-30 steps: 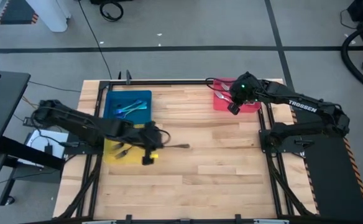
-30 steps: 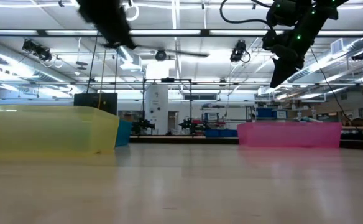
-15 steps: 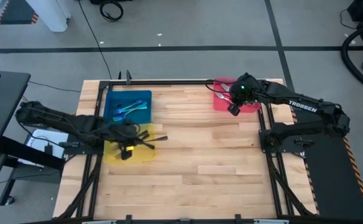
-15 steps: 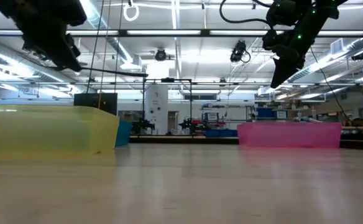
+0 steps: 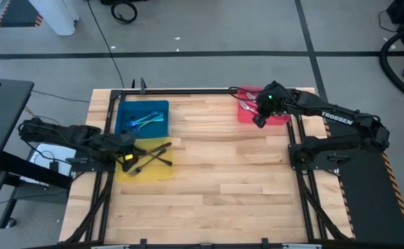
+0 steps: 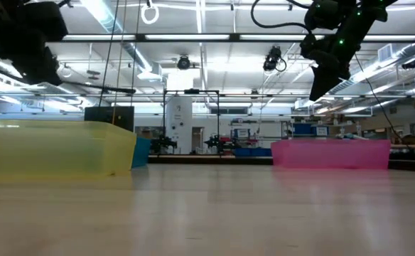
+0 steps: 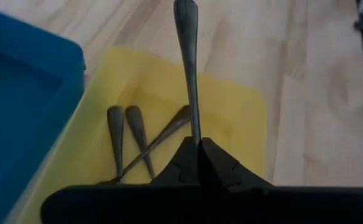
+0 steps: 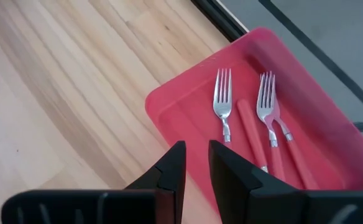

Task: Sort silverware by color (type)
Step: Put the black fork into the yellow bin

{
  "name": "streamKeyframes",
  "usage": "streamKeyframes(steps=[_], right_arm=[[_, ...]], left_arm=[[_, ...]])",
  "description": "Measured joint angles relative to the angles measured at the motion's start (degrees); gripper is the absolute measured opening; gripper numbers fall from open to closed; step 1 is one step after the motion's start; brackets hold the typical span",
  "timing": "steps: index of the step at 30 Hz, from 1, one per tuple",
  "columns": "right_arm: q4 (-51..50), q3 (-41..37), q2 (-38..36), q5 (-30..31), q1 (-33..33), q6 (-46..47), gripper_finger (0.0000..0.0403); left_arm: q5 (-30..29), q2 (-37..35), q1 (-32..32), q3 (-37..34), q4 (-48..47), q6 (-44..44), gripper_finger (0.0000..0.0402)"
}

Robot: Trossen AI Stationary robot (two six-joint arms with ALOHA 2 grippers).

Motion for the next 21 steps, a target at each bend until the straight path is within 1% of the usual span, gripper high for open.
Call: streamKeyframes(steps=[5,7,13,17,21], right_arm=[[0.02,0.0,0.0,0.03,0.0,1.6,0.0078],[0.05,0.0,-0.01,0.08,0.0,1.6,0.0078],[2.33,0.0,0.0,0.73,0.0,1.62,0.0078],[3.19,0.0,0.0,0.75,0.0,1.62,0.0078],[4.56,0.0,0.0,0.82,0.0,1.62,0.0078]], left_arm=[[-0.53,-0.74,0.04,-0.01,-4.99,-9.24,0.0001],[-0.53,-0.14,0.04,-0.02,-7.38,-10.54,0.0002],[-0.6,2.08,0.04,-0.03,-8.11,-13.45,0.0003],[-2.41,5.01,0.04,-0.03,-8.15,-17.03,0.0004],[-3.36,8.96,0.04,-0.03,-7.05,-17.5,0.0004]])
